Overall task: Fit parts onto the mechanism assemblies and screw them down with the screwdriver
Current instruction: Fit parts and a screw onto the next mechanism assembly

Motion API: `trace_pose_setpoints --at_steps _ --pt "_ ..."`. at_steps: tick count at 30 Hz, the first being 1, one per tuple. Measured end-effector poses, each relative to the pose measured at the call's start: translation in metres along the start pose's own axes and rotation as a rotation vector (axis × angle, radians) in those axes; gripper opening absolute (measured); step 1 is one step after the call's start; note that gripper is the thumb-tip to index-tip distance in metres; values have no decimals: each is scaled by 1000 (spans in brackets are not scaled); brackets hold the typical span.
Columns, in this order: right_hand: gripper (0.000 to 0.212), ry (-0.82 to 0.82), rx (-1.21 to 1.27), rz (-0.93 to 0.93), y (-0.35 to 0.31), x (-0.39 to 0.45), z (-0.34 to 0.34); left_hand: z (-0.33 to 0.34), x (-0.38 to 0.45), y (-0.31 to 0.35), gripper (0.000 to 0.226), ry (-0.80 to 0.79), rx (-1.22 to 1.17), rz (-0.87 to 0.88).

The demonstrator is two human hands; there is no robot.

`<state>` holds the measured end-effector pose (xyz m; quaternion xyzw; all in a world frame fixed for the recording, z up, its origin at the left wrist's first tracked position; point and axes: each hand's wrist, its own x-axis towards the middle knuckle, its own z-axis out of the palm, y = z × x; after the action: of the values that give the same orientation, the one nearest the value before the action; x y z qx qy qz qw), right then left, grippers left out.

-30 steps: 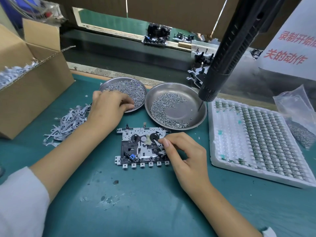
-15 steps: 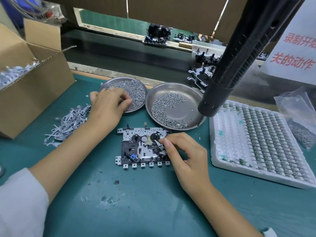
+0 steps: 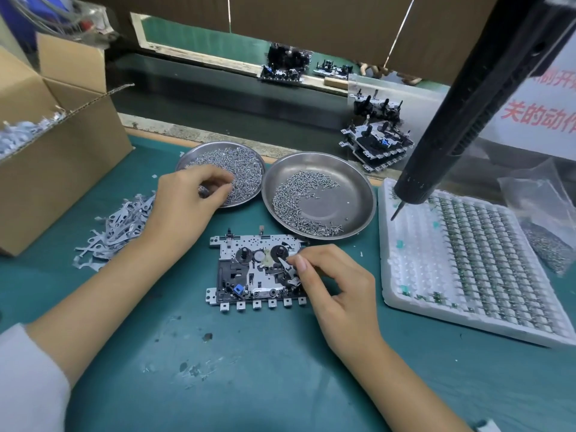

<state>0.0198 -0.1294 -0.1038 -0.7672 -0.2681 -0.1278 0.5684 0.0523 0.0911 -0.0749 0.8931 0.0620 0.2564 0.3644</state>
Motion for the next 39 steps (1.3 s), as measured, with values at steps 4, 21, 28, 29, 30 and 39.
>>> trace_pose_setpoints --at_steps 4,21,28,29,30,39 --pt "13 25 18 -1 -1 0 0 -1 -9 12 16 -36 -167 9" --pt "10 27 409 240 -7 10 -12 10 -60 52 32 -387 -671 -16" --pt "13 78 381 205 -12 9 -9 9 -60 57 31 -371 -673 2" --pt "12 81 386 218 -12 8 -8 9 -60 58 31 -355 -680 -1" --pt "10 81 391 234 -13 8 -8 9 -60 59 31 -340 -686 -3" --pt "11 146 353 223 -18 3 -2 14 -71 63 35 -180 -530 98"
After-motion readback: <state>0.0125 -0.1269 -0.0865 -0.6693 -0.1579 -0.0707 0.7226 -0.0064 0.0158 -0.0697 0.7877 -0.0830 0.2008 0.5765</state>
